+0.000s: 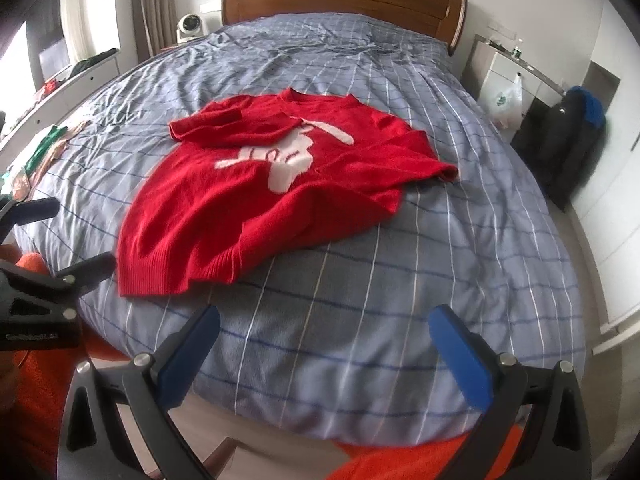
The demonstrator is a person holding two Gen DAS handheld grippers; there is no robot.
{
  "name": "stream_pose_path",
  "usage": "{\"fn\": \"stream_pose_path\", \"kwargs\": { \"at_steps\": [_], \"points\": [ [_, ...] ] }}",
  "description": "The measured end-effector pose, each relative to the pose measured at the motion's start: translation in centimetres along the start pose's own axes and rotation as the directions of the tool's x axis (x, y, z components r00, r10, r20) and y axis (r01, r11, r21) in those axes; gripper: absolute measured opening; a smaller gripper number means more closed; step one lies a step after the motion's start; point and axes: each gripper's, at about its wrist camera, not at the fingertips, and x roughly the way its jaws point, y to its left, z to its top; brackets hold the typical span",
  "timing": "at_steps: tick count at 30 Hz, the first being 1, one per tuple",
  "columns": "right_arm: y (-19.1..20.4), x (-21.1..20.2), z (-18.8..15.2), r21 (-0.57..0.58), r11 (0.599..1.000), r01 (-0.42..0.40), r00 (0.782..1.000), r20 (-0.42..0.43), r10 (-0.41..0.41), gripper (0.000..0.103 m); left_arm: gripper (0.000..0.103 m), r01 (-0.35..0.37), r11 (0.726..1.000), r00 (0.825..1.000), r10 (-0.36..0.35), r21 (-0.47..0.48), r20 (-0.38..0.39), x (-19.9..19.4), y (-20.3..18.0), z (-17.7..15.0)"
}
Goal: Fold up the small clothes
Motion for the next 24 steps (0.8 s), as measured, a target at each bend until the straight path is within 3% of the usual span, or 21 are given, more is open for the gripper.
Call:
{"fn": "stream_pose_path", "kwargs": {
  "at_steps": [4,7,10,15,19,24],
  "points": [
    [-1.6,0.8,0.6,0.019,1.0,-0.016,1.0,-0.003,0.016,0.103,0.103,0.023,1.0,1.0,-0.022,-0.007,0.005,-0.3,-1.1,1.3],
    [-3.1,0.9,0.6,0.097,0.995,-0.03,1.0,0.006,0.03,0.103,0.103,0.033,0.999,0.999,-0.032,-0.007,0.027,-1.2,-1.4,1.3],
    [-3.6,0.0,0.0,0.165,0.986,-0.009,0.999,0.051,0.0,0.103,0.103,0.035,0.999,0.998,-0.035,0.001,0.055,-2.1,-0.9,0.5],
    [-2.7,-0.8,-1.4,0.235,0.972,0.016,0.999,0.044,-0.027,0.103,0.103,0.057,0.998,0.995,-0.056,-0.004,0.086,-3.2,1.2,-1.7],
    [-0.5,-1.7,-1.7,0.201,0.977,0.074,0.996,0.032,-0.082,0.103,0.103,0.047,0.998,0.993,-0.042,-0.041,0.11,-3.6,4.2,-4.0],
    [2.5,-2.9,-1.2,0.12,0.99,0.069,0.996,0.042,-0.075,0.103,0.103,0.048,0.992,0.992,-0.032,-0.12,0.126,-4.0,7.2,-6.0]
  ]
}}
